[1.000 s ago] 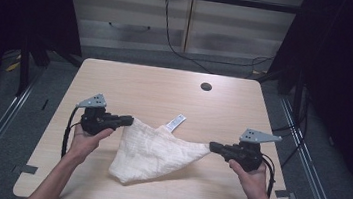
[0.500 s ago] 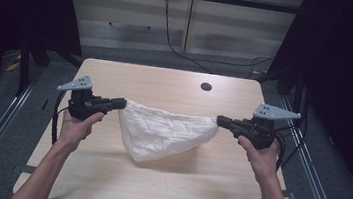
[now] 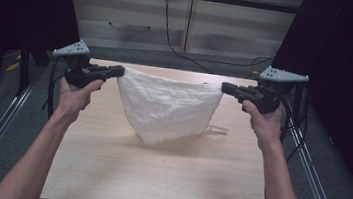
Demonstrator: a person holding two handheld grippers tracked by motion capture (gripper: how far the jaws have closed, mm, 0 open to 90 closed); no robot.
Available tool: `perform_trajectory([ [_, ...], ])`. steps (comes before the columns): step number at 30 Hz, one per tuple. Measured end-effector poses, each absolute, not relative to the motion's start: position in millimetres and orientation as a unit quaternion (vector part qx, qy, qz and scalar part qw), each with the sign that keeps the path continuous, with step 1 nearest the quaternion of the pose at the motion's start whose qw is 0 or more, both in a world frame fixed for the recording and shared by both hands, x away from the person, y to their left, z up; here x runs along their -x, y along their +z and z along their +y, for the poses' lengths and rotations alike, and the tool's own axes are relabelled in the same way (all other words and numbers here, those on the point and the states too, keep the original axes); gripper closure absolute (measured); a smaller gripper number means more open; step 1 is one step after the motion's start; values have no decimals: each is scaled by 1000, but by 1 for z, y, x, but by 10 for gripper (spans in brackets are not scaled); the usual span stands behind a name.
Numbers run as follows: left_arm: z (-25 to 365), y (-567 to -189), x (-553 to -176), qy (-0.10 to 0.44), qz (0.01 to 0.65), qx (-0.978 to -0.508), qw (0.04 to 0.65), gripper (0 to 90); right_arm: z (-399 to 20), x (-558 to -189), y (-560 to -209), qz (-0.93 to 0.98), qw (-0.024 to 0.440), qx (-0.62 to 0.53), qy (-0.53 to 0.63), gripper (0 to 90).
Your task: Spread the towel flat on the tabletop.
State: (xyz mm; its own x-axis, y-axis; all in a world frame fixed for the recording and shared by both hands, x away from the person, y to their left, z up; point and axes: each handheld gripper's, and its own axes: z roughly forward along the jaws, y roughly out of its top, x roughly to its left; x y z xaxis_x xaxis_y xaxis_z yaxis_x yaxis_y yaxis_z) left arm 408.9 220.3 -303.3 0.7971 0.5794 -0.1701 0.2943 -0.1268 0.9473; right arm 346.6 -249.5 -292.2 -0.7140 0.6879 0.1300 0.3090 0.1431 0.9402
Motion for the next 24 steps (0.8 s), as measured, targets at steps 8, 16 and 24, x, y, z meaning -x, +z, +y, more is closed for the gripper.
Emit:
perform_trajectory([
  [8,212,-283,-442,138,309,-730,593,873,-248,-396,-278,721,168,-372,559,897],
  [16,211,-291,-432,142,291,-734,597,873,-245,-404,-284,712,164,-369,575,897],
  [24,212,-326,-403,132,276,-743,595,873,-242,-377,-328,728,125,-359,571,898],
])
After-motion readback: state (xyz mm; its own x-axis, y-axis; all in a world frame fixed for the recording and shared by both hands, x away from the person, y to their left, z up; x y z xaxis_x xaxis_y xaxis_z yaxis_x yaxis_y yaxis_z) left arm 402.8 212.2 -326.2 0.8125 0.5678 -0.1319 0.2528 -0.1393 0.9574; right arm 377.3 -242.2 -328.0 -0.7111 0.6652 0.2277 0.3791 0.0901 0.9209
